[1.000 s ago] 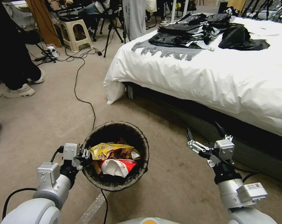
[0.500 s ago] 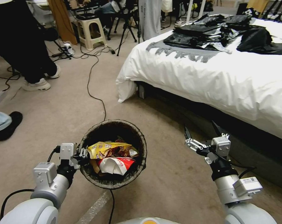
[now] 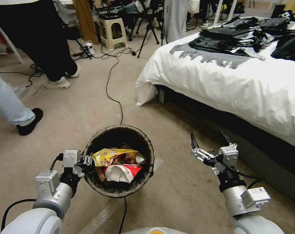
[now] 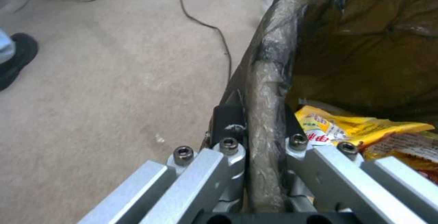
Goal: Pick up the trash bin, then pick up the garbage from the floor and place it into the trash bin.
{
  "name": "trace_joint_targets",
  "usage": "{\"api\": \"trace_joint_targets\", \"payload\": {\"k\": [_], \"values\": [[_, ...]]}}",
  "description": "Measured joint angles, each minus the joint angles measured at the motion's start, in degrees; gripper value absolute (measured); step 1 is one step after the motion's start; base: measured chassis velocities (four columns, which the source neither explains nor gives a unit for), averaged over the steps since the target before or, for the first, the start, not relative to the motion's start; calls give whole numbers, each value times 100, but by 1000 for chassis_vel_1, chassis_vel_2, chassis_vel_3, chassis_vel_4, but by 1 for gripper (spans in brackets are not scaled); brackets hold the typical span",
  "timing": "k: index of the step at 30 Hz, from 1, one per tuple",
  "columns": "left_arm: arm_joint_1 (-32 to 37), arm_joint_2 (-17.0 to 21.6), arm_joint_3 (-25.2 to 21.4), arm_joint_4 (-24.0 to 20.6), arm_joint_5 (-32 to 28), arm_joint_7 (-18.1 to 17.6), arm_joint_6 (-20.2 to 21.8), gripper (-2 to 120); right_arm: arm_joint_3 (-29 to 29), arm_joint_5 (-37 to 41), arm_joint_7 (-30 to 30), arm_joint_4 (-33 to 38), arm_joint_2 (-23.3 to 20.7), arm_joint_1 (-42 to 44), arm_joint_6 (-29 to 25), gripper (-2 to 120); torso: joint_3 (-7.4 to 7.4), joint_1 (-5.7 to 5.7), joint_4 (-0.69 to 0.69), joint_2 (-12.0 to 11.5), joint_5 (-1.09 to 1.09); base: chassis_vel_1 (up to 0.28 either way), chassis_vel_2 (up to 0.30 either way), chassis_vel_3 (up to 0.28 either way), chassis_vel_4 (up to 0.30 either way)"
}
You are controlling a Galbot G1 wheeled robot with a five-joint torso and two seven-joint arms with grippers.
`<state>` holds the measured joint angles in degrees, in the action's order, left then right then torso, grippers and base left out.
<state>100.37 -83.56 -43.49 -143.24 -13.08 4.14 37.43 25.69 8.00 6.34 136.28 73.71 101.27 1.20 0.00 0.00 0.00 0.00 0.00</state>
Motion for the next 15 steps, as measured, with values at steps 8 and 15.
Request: {"api": "trace_joint_targets", "payload": {"k": [8, 15], "values": [[0, -2, -5, 0, 1, -4, -4, 1, -56, -1, 6, -46, -11, -13, -2, 100, 0, 0, -1, 0, 0, 42, 39, 46, 41], [-4, -10, -5, 0, 1, -4, -4, 1, -63, -1, 19, -82, -11, -35, 3, 100, 0, 0, 0, 0, 0, 54, 50, 47, 53]]}}
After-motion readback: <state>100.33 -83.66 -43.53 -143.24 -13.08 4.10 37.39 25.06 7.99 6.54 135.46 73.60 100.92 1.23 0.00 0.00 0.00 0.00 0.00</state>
